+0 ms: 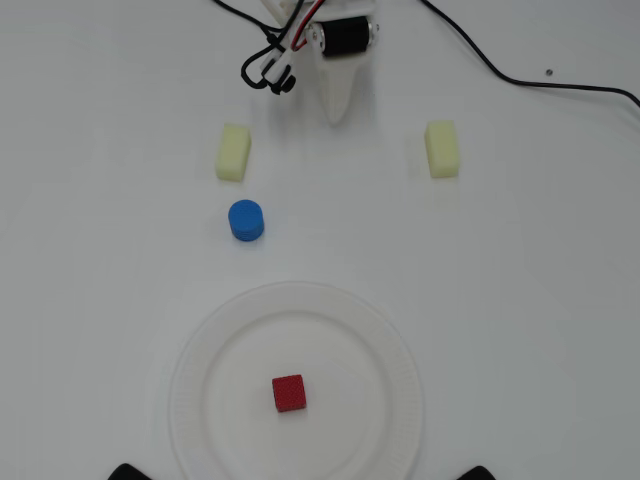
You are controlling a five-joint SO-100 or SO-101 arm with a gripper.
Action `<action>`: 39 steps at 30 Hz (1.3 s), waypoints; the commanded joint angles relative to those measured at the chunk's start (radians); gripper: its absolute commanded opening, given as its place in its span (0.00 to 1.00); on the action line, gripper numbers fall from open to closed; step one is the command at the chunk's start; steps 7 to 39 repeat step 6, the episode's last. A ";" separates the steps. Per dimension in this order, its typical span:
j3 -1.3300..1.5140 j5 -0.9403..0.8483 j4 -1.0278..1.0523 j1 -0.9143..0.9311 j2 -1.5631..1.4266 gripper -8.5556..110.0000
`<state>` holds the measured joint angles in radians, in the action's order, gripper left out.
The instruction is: Grasp a red block and put it in the dish.
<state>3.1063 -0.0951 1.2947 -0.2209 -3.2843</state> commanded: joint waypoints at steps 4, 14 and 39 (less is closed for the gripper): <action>0.074 0.000 0.021 -0.009 -0.170 0.07; 0.074 0.000 0.021 -0.009 -0.170 0.07; 0.074 0.000 0.021 -0.009 -0.170 0.07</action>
